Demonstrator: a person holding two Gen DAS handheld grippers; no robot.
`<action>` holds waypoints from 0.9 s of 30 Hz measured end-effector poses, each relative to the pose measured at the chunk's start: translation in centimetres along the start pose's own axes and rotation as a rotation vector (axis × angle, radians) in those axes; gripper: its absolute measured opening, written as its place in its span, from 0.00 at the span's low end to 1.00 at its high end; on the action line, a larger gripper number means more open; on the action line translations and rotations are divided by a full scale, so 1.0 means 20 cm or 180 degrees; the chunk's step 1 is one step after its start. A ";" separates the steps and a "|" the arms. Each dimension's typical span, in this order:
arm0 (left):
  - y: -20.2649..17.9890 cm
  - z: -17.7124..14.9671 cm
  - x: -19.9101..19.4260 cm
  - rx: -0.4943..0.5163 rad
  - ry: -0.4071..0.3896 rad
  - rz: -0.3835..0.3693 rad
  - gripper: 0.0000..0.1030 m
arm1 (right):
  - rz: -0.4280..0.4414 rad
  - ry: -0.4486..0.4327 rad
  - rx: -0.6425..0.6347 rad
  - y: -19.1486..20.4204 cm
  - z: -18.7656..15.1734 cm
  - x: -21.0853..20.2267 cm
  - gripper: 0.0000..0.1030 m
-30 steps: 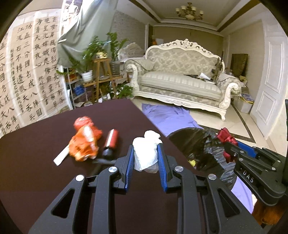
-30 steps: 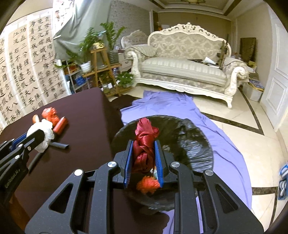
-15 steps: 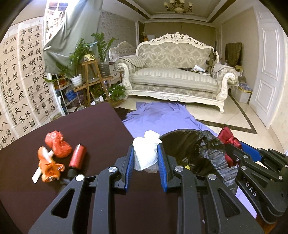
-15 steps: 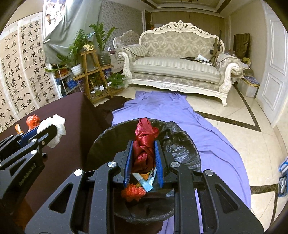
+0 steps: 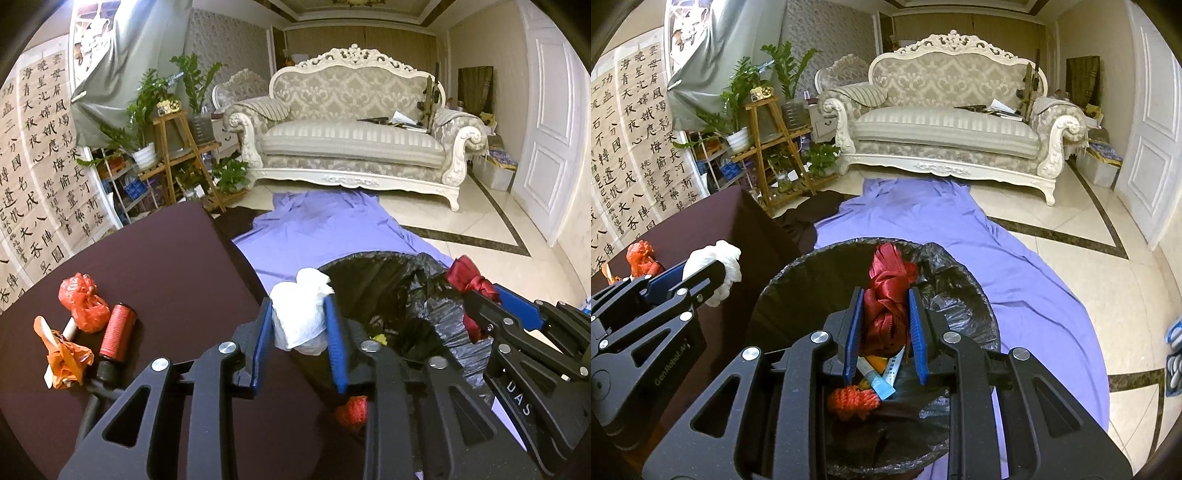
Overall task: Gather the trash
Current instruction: 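Open both tools to drop the tissue and cloth into the bag, then move both open tools back over the black rods on the table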
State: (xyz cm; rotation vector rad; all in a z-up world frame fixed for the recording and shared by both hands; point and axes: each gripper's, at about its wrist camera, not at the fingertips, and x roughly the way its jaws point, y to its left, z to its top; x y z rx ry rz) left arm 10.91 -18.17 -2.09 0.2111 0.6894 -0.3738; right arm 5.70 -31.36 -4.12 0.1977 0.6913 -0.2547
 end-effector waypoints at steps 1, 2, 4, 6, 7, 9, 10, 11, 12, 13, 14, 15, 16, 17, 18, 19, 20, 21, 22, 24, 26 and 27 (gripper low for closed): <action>0.00 0.00 0.00 -0.0013 0.0000 0.0008 0.41 | -0.0004 0.0000 0.0010 0.00 0.00 0.00 0.25; 0.01 0.00 0.00 -0.0031 -0.0008 0.0012 0.49 | -0.0013 -0.0001 0.0018 -0.01 0.00 0.00 0.30; 0.02 0.00 -0.01 -0.0052 -0.0028 0.0019 0.57 | -0.0025 -0.0009 0.0042 -0.02 -0.01 0.00 0.34; 0.02 0.00 -0.02 -0.0063 -0.0041 0.0039 0.59 | -0.0033 -0.0007 0.0062 -0.02 -0.01 0.00 0.35; 0.03 0.00 -0.02 -0.0065 -0.0047 0.0054 0.61 | -0.0036 -0.0005 0.0069 -0.03 -0.01 0.00 0.35; 0.03 -0.01 -0.03 -0.0075 -0.0062 0.0072 0.65 | -0.0034 -0.0001 0.0072 -0.03 -0.01 -0.01 0.35; 0.04 -0.01 -0.03 -0.0085 -0.0067 0.0087 0.67 | -0.0040 -0.0001 0.0066 -0.03 -0.01 -0.01 0.36; 0.05 -0.01 -0.04 -0.0091 -0.0066 0.0099 0.67 | -0.0040 0.0001 0.0062 -0.03 -0.01 -0.01 0.36; 0.05 -0.01 -0.04 -0.0099 -0.0065 0.0110 0.67 | -0.0036 0.0003 0.0064 -0.03 -0.01 -0.01 0.36; 0.06 -0.01 -0.05 -0.0108 -0.0064 0.0118 0.68 | -0.0031 0.0006 0.0063 -0.03 -0.02 -0.01 0.36; 0.07 -0.01 -0.05 -0.0118 -0.0061 0.0128 0.68 | -0.0023 0.0011 0.0061 -0.02 -0.02 -0.02 0.36; 0.09 -0.02 -0.07 -0.0132 -0.0057 0.0145 0.68 | -0.0014 0.0014 0.0060 -0.01 -0.02 -0.03 0.36; 0.10 -0.03 -0.08 -0.0143 -0.0054 0.0158 0.68 | -0.0003 0.0019 0.0057 0.00 -0.02 -0.03 0.36; 0.12 -0.04 -0.09 -0.0159 -0.0046 0.0172 0.68 | 0.0011 0.0025 0.0055 0.01 -0.03 -0.04 0.36; 0.13 -0.05 -0.10 -0.0178 -0.0039 0.0184 0.68 | 0.0029 0.0033 0.0054 0.02 -0.03 -0.04 0.37; 0.15 -0.06 -0.12 -0.0203 -0.0029 0.0199 0.68 | 0.0057 0.0042 0.0059 0.03 -0.04 -0.05 0.37; 0.18 -0.08 -0.14 -0.0226 -0.0019 0.0216 0.68 | 0.0087 0.0053 0.0062 0.04 -0.05 -0.06 0.37; 0.20 -0.10 -0.15 -0.0243 -0.0008 0.0243 0.68 | 0.0129 0.0070 0.0064 0.06 -0.05 -0.06 0.37; 0.22 -0.11 -0.17 -0.0252 0.0006 0.0273 0.68 | 0.0169 0.0085 0.0060 0.08 -0.06 -0.07 0.37; 0.28 -0.16 -0.19 -0.0287 0.0055 0.0342 0.68 | 0.0235 0.0112 0.0025 0.13 -0.07 -0.08 0.38; 0.33 -0.20 -0.22 -0.0341 0.0092 0.0392 0.68 | 0.0293 0.0135 -0.0018 0.18 -0.09 -0.08 0.38; 0.37 -0.23 -0.24 -0.0383 0.0109 0.0438 0.68 | 0.0320 0.0145 -0.0036 0.21 -0.10 -0.09 0.38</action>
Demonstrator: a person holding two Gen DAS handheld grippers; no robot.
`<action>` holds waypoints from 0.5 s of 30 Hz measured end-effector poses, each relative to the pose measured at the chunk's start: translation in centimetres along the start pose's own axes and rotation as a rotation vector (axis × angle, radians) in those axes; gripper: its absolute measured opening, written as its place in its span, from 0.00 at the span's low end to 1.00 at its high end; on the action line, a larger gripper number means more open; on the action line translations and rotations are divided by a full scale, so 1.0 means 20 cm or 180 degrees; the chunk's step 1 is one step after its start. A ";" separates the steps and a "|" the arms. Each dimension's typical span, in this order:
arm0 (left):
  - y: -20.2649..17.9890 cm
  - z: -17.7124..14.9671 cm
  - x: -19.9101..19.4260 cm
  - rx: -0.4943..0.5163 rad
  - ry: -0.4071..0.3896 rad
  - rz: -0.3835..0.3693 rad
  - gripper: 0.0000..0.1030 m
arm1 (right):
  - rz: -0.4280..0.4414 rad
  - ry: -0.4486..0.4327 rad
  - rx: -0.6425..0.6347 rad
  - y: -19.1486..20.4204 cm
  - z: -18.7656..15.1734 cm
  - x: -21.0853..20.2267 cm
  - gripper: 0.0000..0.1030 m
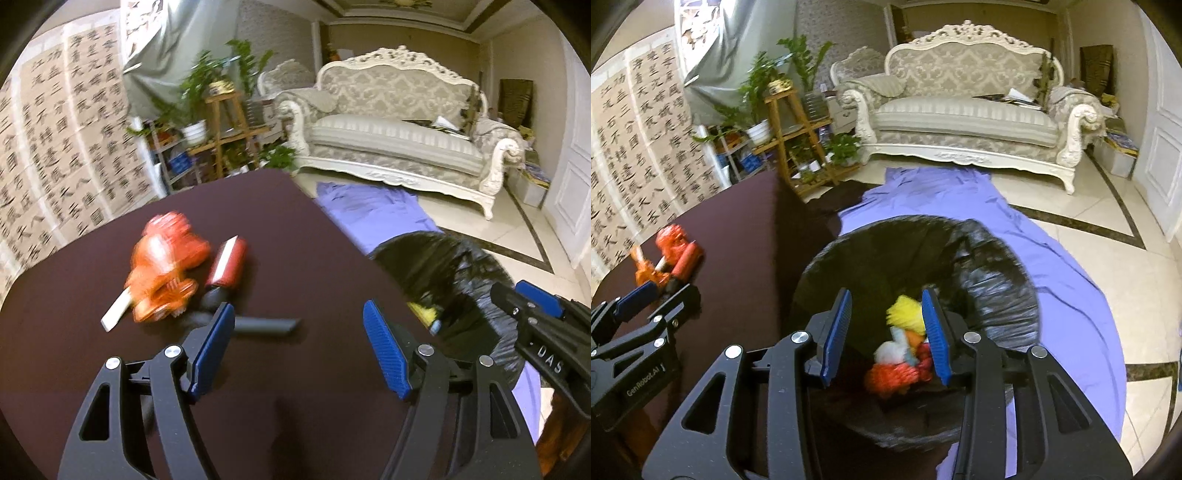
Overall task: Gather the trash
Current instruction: 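Move both open tools back over the black rods on the table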
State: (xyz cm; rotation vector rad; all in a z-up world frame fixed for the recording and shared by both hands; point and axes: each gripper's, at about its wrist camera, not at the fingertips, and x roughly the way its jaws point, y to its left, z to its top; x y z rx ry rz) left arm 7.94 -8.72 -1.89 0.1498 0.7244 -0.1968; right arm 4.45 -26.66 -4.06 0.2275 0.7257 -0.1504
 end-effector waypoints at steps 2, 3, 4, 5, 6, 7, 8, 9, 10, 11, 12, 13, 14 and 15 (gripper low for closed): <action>0.07 -0.03 -0.02 -0.0054 0.0028 0.0086 0.68 | 0.0070 0.0023 -0.0060 0.07 -0.02 0.00 0.38; 0.11 -0.04 -0.02 -0.0084 0.0049 0.0128 0.68 | 0.0097 0.0032 -0.0093 0.10 -0.02 0.00 0.38; 0.14 -0.05 -0.03 -0.0103 0.0060 0.0158 0.68 | 0.0138 0.0040 -0.0139 0.14 -0.03 -0.01 0.38; 0.17 -0.07 -0.03 -0.0132 0.0074 0.0210 0.68 | 0.0159 0.0044 -0.0164 0.17 -0.03 -0.01 0.38; 0.21 -0.08 -0.04 -0.0159 0.0090 0.0261 0.68 | 0.0193 0.0051 -0.0203 0.20 -0.04 -0.01 0.38; 0.23 -0.09 -0.04 -0.0176 0.0100 0.0288 0.68 | 0.0214 0.0056 -0.0229 0.23 -0.04 -0.01 0.38; 0.27 -0.10 -0.03 -0.0210 0.0127 0.0327 0.68 | 0.0236 0.0060 -0.0256 0.26 -0.04 -0.01 0.39; 0.29 -0.11 -0.03 -0.0243 0.0161 0.0352 0.68 | 0.0257 0.0063 -0.0281 0.28 -0.04 -0.01 0.40; 0.32 -0.11 -0.02 -0.0300 0.0208 0.0358 0.68 | 0.0278 0.0059 -0.0311 0.31 -0.05 -0.02 0.44; 0.35 -0.11 -0.01 -0.0353 0.0249 0.0348 0.68 | 0.0291 0.0058 -0.0335 0.33 -0.05 -0.02 0.44; 0.36 -0.11 0.00 -0.0392 0.0284 0.0346 0.68 | 0.0308 0.0065 -0.0362 0.35 -0.05 -0.02 0.44; 0.38 -0.11 0.02 -0.0404 0.0337 0.0357 0.67 | 0.0331 0.0070 -0.0392 0.38 -0.05 -0.02 0.44; 0.39 -0.11 0.04 -0.0396 0.0393 0.0352 0.64 | 0.0343 0.0073 -0.0416 0.40 -0.05 -0.02 0.44; 0.40 -0.12 0.06 -0.0389 0.0486 0.0301 0.62 | 0.0349 0.0079 -0.0441 0.42 -0.05 -0.01 0.44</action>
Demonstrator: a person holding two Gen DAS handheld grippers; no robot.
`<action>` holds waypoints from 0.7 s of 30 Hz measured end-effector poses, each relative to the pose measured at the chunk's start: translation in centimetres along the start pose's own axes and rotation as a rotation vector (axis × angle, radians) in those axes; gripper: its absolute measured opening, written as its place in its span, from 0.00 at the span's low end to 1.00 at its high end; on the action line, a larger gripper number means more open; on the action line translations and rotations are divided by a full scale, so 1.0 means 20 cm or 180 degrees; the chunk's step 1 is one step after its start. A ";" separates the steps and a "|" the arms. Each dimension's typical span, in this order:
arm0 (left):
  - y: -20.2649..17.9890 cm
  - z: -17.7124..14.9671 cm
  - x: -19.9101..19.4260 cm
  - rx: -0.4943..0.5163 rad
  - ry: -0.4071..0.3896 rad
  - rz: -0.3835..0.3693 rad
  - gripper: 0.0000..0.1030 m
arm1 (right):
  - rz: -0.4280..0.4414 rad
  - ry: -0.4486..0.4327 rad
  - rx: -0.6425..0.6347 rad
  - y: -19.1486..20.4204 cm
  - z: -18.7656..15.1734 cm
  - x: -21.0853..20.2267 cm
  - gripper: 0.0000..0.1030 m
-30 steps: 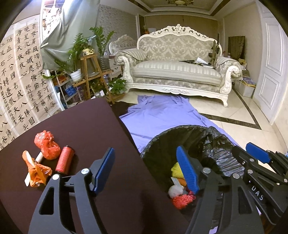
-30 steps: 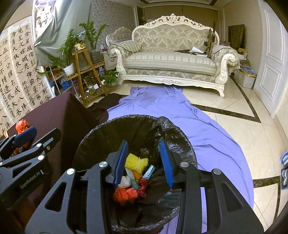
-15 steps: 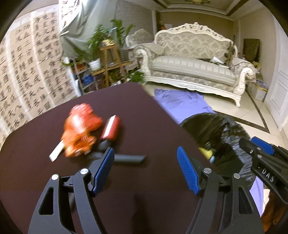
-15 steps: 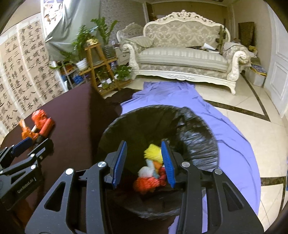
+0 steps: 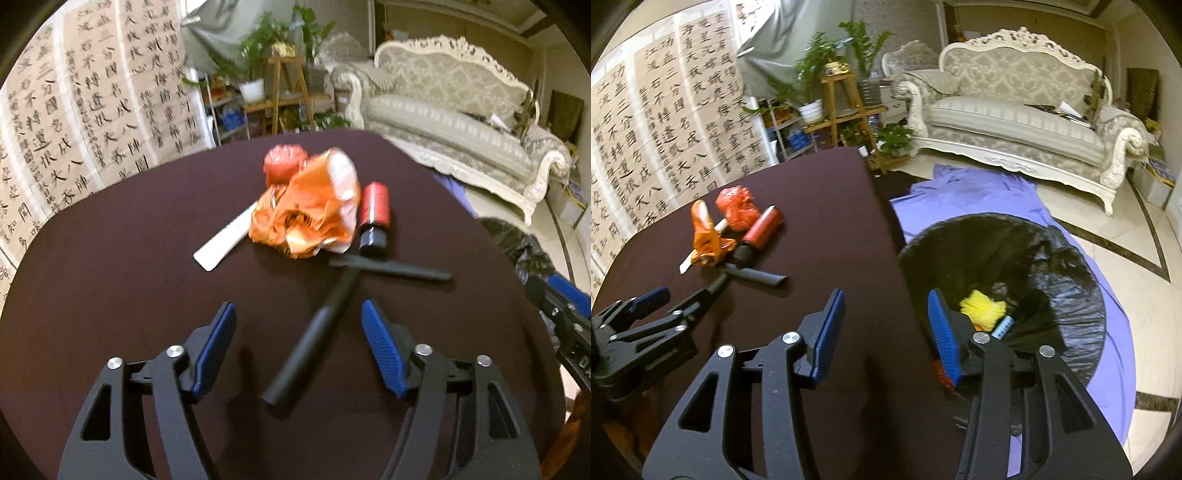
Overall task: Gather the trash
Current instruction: 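Move both open tools back over the black rods on the table, then grasp a black rod upright with the left tool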
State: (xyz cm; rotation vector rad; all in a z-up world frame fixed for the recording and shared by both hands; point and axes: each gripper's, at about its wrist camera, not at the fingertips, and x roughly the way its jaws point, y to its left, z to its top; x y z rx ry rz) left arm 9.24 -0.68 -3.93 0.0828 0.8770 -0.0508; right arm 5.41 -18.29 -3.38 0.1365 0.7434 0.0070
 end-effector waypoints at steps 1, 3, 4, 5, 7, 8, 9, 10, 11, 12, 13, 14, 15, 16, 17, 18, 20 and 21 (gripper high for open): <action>0.00 0.00 0.02 -0.0008 0.0062 -0.0036 0.57 | 0.0009 0.0008 -0.0028 0.02 0.01 0.01 0.44; 0.02 0.01 0.02 -0.0018 0.0094 -0.0085 0.52 | 0.0031 0.0016 -0.0059 0.05 0.03 0.02 0.44; 0.01 0.00 0.02 0.0036 0.0081 -0.0085 0.46 | 0.0042 0.0020 -0.0075 0.06 0.04 0.03 0.44; 0.00 0.00 0.02 0.0080 0.0062 -0.0099 0.40 | 0.0051 0.0023 -0.0087 0.08 0.05 0.04 0.44; -0.01 -0.02 0.00 0.0137 0.0031 -0.0096 0.30 | 0.0081 0.0033 -0.0110 0.10 0.07 0.06 0.44; -0.02 -0.03 0.00 0.0170 0.0017 -0.0102 0.23 | 0.0091 0.0037 -0.0125 0.11 0.09 0.07 0.45; -0.01 -0.04 0.00 0.0186 0.0006 -0.0103 0.20 | 0.0098 0.0046 -0.0150 0.13 0.09 0.09 0.45; 0.01 -0.04 0.00 0.0186 0.0001 -0.0107 0.16 | 0.0104 0.0059 -0.0184 0.15 0.11 0.10 0.45; 0.02 -0.04 0.00 0.0173 -0.0003 -0.0120 0.14 | 0.0112 0.0071 -0.0212 0.16 0.11 0.12 0.45; 0.03 -0.05 -0.01 0.0135 -0.0006 -0.0154 0.14 | 0.0125 0.0097 -0.0242 0.18 0.12 0.14 0.45; 0.04 -0.05 -0.01 0.0114 -0.0008 -0.0165 0.14 | 0.0143 0.0123 -0.0259 0.20 0.13 0.16 0.45; 0.06 -0.05 -0.02 0.0094 -0.0023 -0.0169 0.14 | 0.0156 0.0140 -0.0269 0.21 0.14 0.17 0.45; 0.07 -0.05 -0.03 0.0085 -0.0042 -0.0167 0.14 | 0.0163 0.0157 -0.0288 0.23 0.15 0.19 0.45; 0.09 -0.05 -0.04 0.0077 -0.0071 -0.0152 0.14 | 0.0159 0.0168 -0.0303 0.24 0.16 0.20 0.45; 0.10 -0.06 -0.05 0.0071 -0.0094 -0.0130 0.14 | 0.0151 0.0179 -0.0326 0.26 0.17 0.22 0.45; 0.12 -0.07 -0.07 0.0061 -0.0124 -0.0100 0.14 | 0.0149 0.0186 -0.0339 0.26 0.18 0.22 0.45; 0.16 -0.07 -0.07 0.0046 -0.0137 -0.0064 0.14 | 0.0142 0.0244 -0.0364 0.29 0.19 0.26 0.46; 0.18 -0.08 -0.07 0.0025 -0.0135 -0.0042 0.14 | 0.0125 0.0282 -0.0375 0.30 0.18 0.27 0.46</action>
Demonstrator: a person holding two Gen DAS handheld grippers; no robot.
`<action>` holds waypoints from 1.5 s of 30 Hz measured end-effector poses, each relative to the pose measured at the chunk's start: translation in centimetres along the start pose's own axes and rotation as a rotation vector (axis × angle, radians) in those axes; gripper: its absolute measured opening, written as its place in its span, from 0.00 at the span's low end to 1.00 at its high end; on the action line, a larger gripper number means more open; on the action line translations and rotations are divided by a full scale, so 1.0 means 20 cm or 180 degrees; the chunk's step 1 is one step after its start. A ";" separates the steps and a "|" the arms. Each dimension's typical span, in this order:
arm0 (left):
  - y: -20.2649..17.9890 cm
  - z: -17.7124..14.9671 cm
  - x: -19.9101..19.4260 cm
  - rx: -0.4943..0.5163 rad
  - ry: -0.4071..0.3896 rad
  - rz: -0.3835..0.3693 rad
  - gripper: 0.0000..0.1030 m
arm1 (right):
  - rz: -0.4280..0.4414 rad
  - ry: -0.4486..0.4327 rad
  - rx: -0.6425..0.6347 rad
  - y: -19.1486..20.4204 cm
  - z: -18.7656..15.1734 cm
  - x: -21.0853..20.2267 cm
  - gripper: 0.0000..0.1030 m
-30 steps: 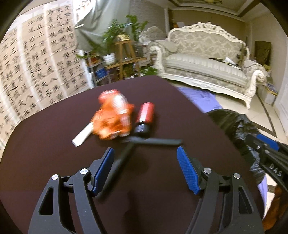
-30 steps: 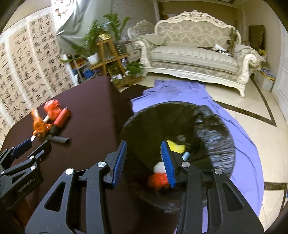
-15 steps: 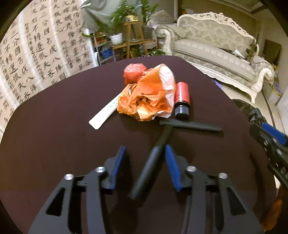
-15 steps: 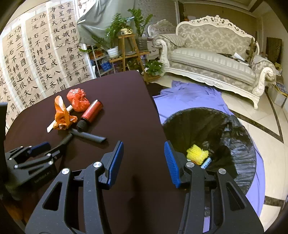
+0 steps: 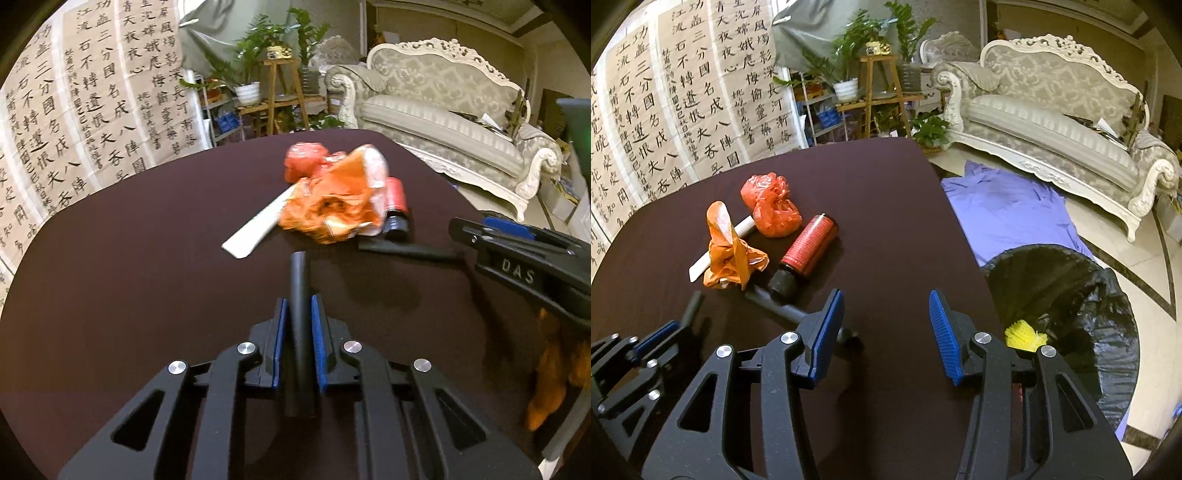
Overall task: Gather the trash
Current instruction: 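Grasp a black rod upright with the left tool, then grasp the second black rod with the right tool while the left tool holds its rod, then carry both black rods over the black trash bag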
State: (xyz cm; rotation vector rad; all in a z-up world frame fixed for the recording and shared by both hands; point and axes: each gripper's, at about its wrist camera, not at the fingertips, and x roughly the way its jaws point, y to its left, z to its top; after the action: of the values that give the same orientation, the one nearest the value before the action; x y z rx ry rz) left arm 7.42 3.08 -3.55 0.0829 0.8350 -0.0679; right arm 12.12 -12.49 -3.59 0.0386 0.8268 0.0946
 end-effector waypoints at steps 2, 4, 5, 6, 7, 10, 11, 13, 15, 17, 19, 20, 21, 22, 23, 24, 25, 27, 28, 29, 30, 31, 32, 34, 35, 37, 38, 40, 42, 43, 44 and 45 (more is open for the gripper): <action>0.05 -0.01 0.01 -0.0044 0.0013 0.0034 0.14 | -0.0042 0.0108 -0.0046 0.03 0.00 0.03 0.46; 0.10 -0.01 0.01 -0.0114 0.0033 0.0073 0.14 | -0.0048 0.0148 -0.0106 0.05 -0.02 0.03 0.46; 0.12 -0.02 0.01 -0.0136 0.0037 0.0094 0.14 | -0.0058 0.0154 -0.0139 0.06 -0.03 0.03 0.46; 0.14 -0.02 0.01 -0.0159 0.0039 0.0120 0.14 | -0.0063 0.0162 -0.0173 0.08 -0.04 0.02 0.46; 0.17 -0.02 0.01 -0.0195 0.0039 0.0147 0.14 | -0.0062 0.0171 -0.0206 0.10 -0.05 0.01 0.47; 0.22 -0.02 0.00 -0.0254 0.0046 0.0206 0.14 | -0.0041 0.0180 -0.0259 0.14 -0.09 -0.02 0.51; 0.24 -0.03 0.00 -0.0276 0.0049 0.0220 0.14 | -0.0041 0.0182 -0.0285 0.16 -0.10 -0.03 0.51; 0.28 -0.03 0.00 -0.0326 0.0049 0.0247 0.14 | -0.0049 0.0152 -0.0291 0.17 -0.12 -0.04 0.51; 0.30 -0.03 0.00 -0.0359 0.0043 0.0276 0.14 | -0.0037 0.0103 -0.0251 0.18 -0.11 -0.06 0.51; 0.33 -0.03 0.00 -0.0400 0.0041 0.0296 0.14 | 0.0015 0.0053 -0.0231 0.20 -0.10 -0.08 0.51; 0.36 -0.03 0.00 -0.0429 0.0048 0.0303 0.14 | 0.0076 0.0029 -0.0274 0.23 -0.09 -0.09 0.50; 0.36 -0.03 0.00 -0.0447 0.0056 0.0300 0.14 | 0.0094 0.0031 -0.0303 0.24 -0.08 -0.09 0.50; 0.37 -0.03 0.01 -0.0468 0.0070 0.0290 0.14 | 0.0113 0.0036 -0.0346 0.26 -0.08 -0.08 0.50; 0.39 -0.03 0.01 -0.0481 0.0084 0.0276 0.14 | 0.0128 0.0044 -0.0376 0.28 -0.08 -0.07 0.49; 0.39 -0.03 0.02 -0.0497 0.0097 0.0262 0.14 | 0.0140 0.0061 -0.0404 0.30 -0.07 -0.06 0.43; 0.40 -0.03 0.02 -0.0515 0.0109 0.0246 0.14 | 0.0146 0.0092 -0.0428 0.31 -0.07 -0.05 0.39; 0.40 -0.03 0.02 -0.0534 0.0120 0.0227 0.14 | 0.0149 0.0125 -0.0447 0.33 -0.07 -0.03 0.35; 0.42 -0.03 0.03 -0.0543 0.0124 0.0206 0.14 | 0.0167 0.0171 -0.0466 0.34 -0.07 0.00 0.31; 0.41 -0.04 0.03 -0.0538 0.0122 0.0202 0.14 | 0.0159 0.0182 -0.0479 0.35 -0.07 0.00 0.31; 0.41 -0.04 0.03 -0.0531 0.0122 0.0201 0.14 | 0.0153 0.0182 -0.0496 0.36 -0.07 0.00 0.27; 0.41 -0.04 0.03 -0.0524 0.0120 0.0197 0.14 | 0.0151 0.0183 -0.0506 0.36 -0.08 -0.01 0.22; 0.41 -0.03 0.03 -0.0522 0.0120 0.0193 0.14 | 0.0133 0.0184 -0.0523 0.36 -0.08 -0.01 0.17; 0.41 -0.03 0.03 -0.0522 0.0118 0.0190 0.14 | 0.0118 0.0182 -0.0533 0.36 -0.08 -0.01 0.12; 0.41 -0.04 0.03 -0.0525 0.0111 0.0187 0.14 | 0.0129 0.0184 -0.0537 0.36 -0.10 -0.02 0.12; 0.41 -0.03 0.03 -0.0526 0.0113 0.0188 0.14 | 0.0133 0.0185 -0.0533 0.35 -0.11 -0.03 0.12; 0.41 -0.03 0.02 -0.0527 0.0097 0.0182 0.14 | 0.0143 0.0182 -0.0523 0.35 -0.13 -0.05 0.12; 0.41 -0.03 0.02 -0.0524 0.0091 0.0179 0.14 | 0.0149 0.0182 -0.0516 0.35 -0.14 -0.05 0.12; 0.40 -0.04 0.01 -0.0513 0.0080 0.0171 0.14 | 0.0165 0.0181 -0.0502 0.34 -0.16 -0.08 0.12; 0.39 -0.05 0.00 -0.0495 0.0070 0.0148 0.14 | 0.0164 0.0176 -0.0494 0.34 -0.19 -0.10 0.12; 0.38 -0.05 -0.01 -0.0484 0.0060 0.0137 0.14 | 0.0159 0.0173 -0.0490 0.34 -0.20 -0.11 0.12; 0.37 -0.05 -0.02 -0.0471 0.0049 0.0127 0.14 | 0.0157 0.0171 -0.0485 0.33 -0.21 -0.12 0.12; 0.36 -0.06 -0.03 -0.0458 0.0040 0.0117 0.14 | 0.0155 0.0169 -0.0479 0.33 -0.22 -0.13 0.12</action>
State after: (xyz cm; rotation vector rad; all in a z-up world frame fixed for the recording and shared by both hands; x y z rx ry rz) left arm 6.92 10.44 -3.55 -0.0367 0.8484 0.0272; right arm 6.75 -6.28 -4.20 -0.0859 0.8699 0.2040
